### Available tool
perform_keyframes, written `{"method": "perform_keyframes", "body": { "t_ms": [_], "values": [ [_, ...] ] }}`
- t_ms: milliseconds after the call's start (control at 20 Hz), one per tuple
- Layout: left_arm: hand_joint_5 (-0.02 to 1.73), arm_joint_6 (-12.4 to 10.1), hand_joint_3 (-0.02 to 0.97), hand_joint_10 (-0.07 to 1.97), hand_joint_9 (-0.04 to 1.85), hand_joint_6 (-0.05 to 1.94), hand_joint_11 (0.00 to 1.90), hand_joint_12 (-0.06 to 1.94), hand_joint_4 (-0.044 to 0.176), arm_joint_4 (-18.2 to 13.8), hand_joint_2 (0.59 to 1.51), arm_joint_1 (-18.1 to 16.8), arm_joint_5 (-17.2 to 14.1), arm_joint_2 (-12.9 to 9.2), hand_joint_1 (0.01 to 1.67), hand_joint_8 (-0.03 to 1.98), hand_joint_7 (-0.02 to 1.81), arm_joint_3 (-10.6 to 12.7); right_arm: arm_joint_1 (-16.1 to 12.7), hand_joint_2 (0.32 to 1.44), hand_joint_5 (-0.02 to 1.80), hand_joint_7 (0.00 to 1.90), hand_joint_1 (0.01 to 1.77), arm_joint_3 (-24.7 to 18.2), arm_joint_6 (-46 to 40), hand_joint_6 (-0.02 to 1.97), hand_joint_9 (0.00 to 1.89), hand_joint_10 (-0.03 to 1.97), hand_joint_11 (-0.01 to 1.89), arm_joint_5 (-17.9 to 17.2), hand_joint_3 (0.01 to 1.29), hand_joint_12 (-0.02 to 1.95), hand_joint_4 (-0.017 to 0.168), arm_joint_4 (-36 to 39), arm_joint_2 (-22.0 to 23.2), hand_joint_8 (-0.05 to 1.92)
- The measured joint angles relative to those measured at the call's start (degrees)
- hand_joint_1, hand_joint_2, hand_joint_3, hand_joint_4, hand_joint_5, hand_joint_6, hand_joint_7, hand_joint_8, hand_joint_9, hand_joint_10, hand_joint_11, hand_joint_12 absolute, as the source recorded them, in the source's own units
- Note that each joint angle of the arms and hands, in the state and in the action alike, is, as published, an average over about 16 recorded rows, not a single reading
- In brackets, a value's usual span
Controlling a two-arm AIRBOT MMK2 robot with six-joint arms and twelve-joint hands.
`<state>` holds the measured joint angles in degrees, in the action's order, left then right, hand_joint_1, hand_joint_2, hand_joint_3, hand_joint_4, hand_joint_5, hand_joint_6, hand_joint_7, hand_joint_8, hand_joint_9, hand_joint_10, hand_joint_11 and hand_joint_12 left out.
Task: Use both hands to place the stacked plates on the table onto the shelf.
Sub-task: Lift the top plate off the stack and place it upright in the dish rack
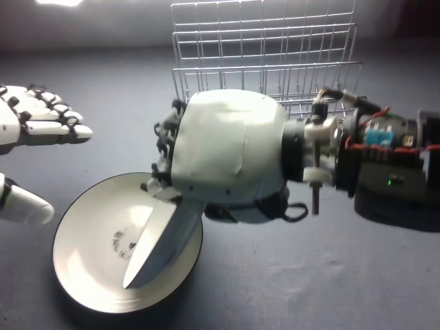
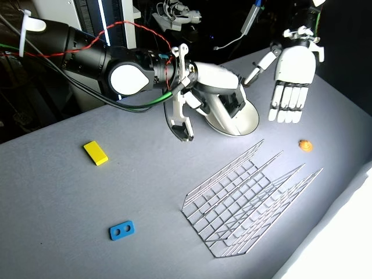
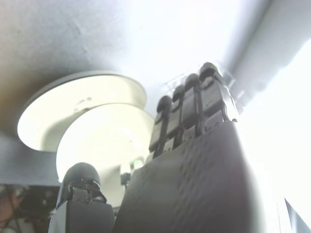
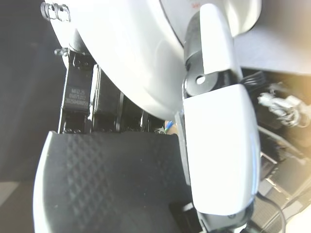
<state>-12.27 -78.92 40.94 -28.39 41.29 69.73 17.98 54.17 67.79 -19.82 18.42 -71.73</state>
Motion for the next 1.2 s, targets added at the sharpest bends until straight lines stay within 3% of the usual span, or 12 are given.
{"method": "perform_keyframes", "body": {
  "t_ms": [350, 650, 1200],
  "values": [
    [0.04, 0.0, 0.015, 0.01, 0.02, 0.01, 0.02, 0.0, 0.006, -0.7, 1.065, -1.0, -3.6, -1.8, 0.02, 0.0, 0.02, 1.6, -4.2, 1.05, 0.83, 1.0, 1.17, -4.0, -0.4, 1.15, 1.04, 0.66, 0.77, 0.0, 0.01, 1.28, 0.001, -2.0, 4.2, 1.05],
    [0.04, 0.8, 0.015, 0.01, 0.02, 0.01, 0.02, 0.0, 0.006, -2.1, 1.06, -0.8, -9.9, -2.5, 0.02, 0.0, 0.02, 3.1, -8.9, 1.05, 0.82, 1.01, 1.17, -5.8, -4.1, 1.15, 1.05, 0.67, 0.77, 0.7, 0.01, 1.3, 0.0, -2.6, 7.8, 1.05],
    [0.03, 5.4, 0.015, 0.01, 0.02, 0.01, 0.02, 0.0, 0.006, -5.3, 1.067, 0.8, -23.2, -3.0, 0.02, 0.0, 0.02, 4.5, -16.1, 1.05, 0.84, 1.02, 1.17, -0.9, -21.4, 1.12, 1.09, 0.61, 0.8, 2.8, 0.01, 1.29, 0.0, -2.8, 11.3, 1.02]
  ]
}}
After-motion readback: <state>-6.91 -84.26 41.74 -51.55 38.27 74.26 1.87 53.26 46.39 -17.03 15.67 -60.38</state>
